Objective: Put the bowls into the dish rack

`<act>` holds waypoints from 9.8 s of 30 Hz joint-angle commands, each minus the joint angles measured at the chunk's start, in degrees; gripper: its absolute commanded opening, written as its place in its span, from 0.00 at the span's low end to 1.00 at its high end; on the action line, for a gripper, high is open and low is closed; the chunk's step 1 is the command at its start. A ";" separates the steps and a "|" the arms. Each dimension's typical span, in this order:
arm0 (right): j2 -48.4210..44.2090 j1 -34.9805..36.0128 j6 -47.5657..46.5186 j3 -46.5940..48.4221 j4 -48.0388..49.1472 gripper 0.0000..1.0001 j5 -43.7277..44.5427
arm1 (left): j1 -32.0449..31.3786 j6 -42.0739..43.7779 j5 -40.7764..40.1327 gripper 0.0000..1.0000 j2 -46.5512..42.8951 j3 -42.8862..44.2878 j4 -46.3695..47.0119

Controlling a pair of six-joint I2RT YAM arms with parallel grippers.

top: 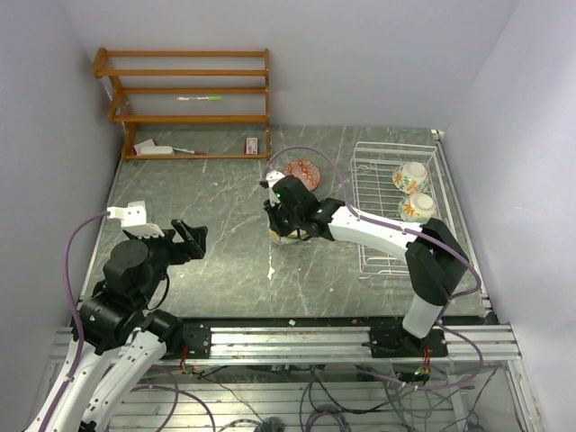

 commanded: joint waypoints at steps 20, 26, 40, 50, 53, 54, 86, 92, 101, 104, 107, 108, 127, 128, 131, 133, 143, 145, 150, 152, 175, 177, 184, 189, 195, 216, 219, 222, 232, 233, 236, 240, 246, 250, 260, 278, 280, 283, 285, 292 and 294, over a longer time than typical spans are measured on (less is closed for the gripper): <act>5.43 9.87 4.44 6.35 -8.70 0.19 27.14 | -0.31 -0.04 -0.90 0.98 -0.27 1.32 0.26; 5.14 10.01 3.70 5.03 -5.06 0.31 21.79 | -0.24 0.04 -0.84 0.98 -0.24 1.30 0.26; 4.29 10.08 3.05 4.48 -1.69 0.47 13.26 | -0.26 0.01 -0.66 0.98 -0.19 1.29 0.35; 1.34 10.02 6.54 3.27 -3.36 0.50 21.54 | -0.31 0.06 -0.57 0.98 -0.40 1.29 0.35; 0.26 8.22 8.91 2.73 -6.67 0.51 25.81 | -0.31 -0.01 -0.54 0.98 -0.51 1.29 0.35; -0.20 7.13 9.39 2.10 -7.06 0.51 25.72 | -0.26 0.05 -0.49 0.98 -0.52 1.29 0.30; 4.27 6.42 8.44 4.22 3.90 0.55 6.12 | -0.40 0.03 -0.46 0.98 -0.49 1.29 0.39; 7.15 6.97 8.94 7.20 2.34 0.55 6.00 | -0.40 0.06 -0.39 0.98 -0.59 1.20 0.44; 9.88 7.75 10.34 9.79 -0.93 0.49 10.19 | -0.39 0.08 -0.22 0.98 -0.66 1.20 0.52; 10.45 7.86 10.72 10.44 -1.55 0.45 10.81 | -0.40 0.14 -0.20 0.98 -0.68 1.20 0.52; 10.76 7.86 10.63 10.81 -1.38 0.43 10.65 | -0.39 0.17 -0.17 0.98 -0.65 1.20 0.52; 10.99 7.82 10.56 11.01 -1.36 0.43 10.52 | -0.39 0.16 -0.14 0.98 -0.68 1.20 0.52; 12.59 7.83 10.67 11.68 -2.05 0.26 10.64 | -0.35 0.10 -0.13 0.98 -0.86 1.20 0.52; 12.55 7.85 10.69 11.58 -1.99 0.25 10.65 | -0.39 0.13 -0.13 0.98 -0.91 1.20 0.51; 12.19 7.88 10.88 11.02 -1.56 0.19 10.93 | -0.40 0.10 -0.12 0.98 -0.94 1.18 0.52; 11.44 7.85 11.01 10.39 -1.25 0.14 11.57 | -0.40 0.14 -0.20 0.98 -0.98 1.20 0.52; 4.92 7.90 10.04 7.45 0.78 0.03 11.31 | -0.40 0.06 -0.39 0.98 -0.85 1.20 0.44; 3.98 7.97 9.86 7.11 0.58 0.02 11.77 | -0.37 0.05 -0.47 0.98 -0.85 1.20 0.44; 0.19 8.00 9.70 4.42 1.86 0.00 12.62 | -0.34 0.01 -0.47 0.98 -0.64 1.18 0.42; -1.82 8.04 9.83 2.65 2.90 0.00 12.34 | -0.40 0.06 -0.49 0.98 -0.59 1.25 0.35; -21.25 -0.89 10.39 -7.86 14.02 0.00 4.13 | -0.57 -0.03 -0.70 0.98 -0.75 1.17 0.33; -23.60 -5.16 11.36 -9.21 14.14 0.00 1.34 | -0.65 -0.03 -0.61 0.98 -0.81 1.21 0.34; -34.30 -20.20 15.00 -16.85 15.33 0.00 -4.43 | -0.83 0.02 -0.39 0.98 -0.78 1.20 0.44; -41.18 -30.41 18.09 -21.67 15.87 0.00 -6.21 | -0.84 0.06 -0.22 0.98 -0.95 1.20 0.49; -44.12 -45.12 24.84 -28.24 19.60 0.00 -16.06 | -1.01 0.08 -0.18 0.98 -0.87 1.20 0.50; -37.46 -65.12 39.79 -45.03 34.83 0.00 -36.34 | -1.19 -0.01 -0.58 0.98 -0.43 1.29 0.35; -36.34 -67.06 40.02 -46.85 34.57 0.00 -37.93 | -1.19 0.02 -0.57 0.98 -0.42 1.28 0.35; -36.89 -69.00 39.12 -48.12 32.46 0.00 -38.43 | -1.19 0.05 -0.57 0.98 -0.39 1.29 0.35; -39.79 -71.48 32.03 -49.24 20.17 0.00 -36.18 | -1.19 -0.07 -0.83 0.98 -0.32 1.29 0.26; -39.83 -71.66 31.33 -49.43 19.45 0.00 -36.13 | -1.19 -0.03 -0.84 0.98 -0.41 1.29 0.26; -39.78 -72.40 29.50 -50.15 17.80 0.00 -36.01 | -1.18 -0.05 -0.84 0.98 -0.41 1.23 0.33; -40.19 -73.60 27.15 -50.67 15.63 0.02 -35.87 | -1.14 0.05 -0.67 0.98 -0.09 1.29 0.35; -41.25 -74.78 24.33 -49.95 12.14 0.03 -33.97 | -1.19 0.02 -0.57 0.98 0.27 1.29 0.28; -41.14 -74.89 24.25 -49.80 12.16 0.04 -33.92 | -1.14 0.06 -0.57 0.98 0.25 1.29 0.38; -42.86 -74.94 18.90 -41.54 5.02 0.21 -33.09 | -1.18 0.05 -0.64 0.98 0.17 1.29 0.35; -39.05 -59.23 11.59 -26.19 -3.11 0.61 -9.79 | -1.19 -0.05 -0.66 0.98 -0.40 1.21 0.39; -36.31 -53.42 11.41 -23.82 -4.14 0.61 -4.35 | -1.19 -0.03 -0.58 0.98 -0.52 1.20 0.42; -33.48 -46.55 11.37 -21.31 -4.84 0.61 4.03 | -1.26 0.04 -0.51 0.98 -0.66 1.20 0.43; -31.22 -43.91 10.56 -19.90 -4.96 0.61 6.98 | -1.22 0.00 -0.44 0.98 -0.80 1.20 0.44; -19.26 -35.09 8.16 -12.44 -9.02 0.61 19.16 | -1.23 0.02 -0.31 0.98 -0.72 1.20 0.46; -17.39 -34.17 7.76 -12.04 -8.72 0.61 19.77 | -1.27 -0.05 -0.49 0.98 -0.95 1.12 0.44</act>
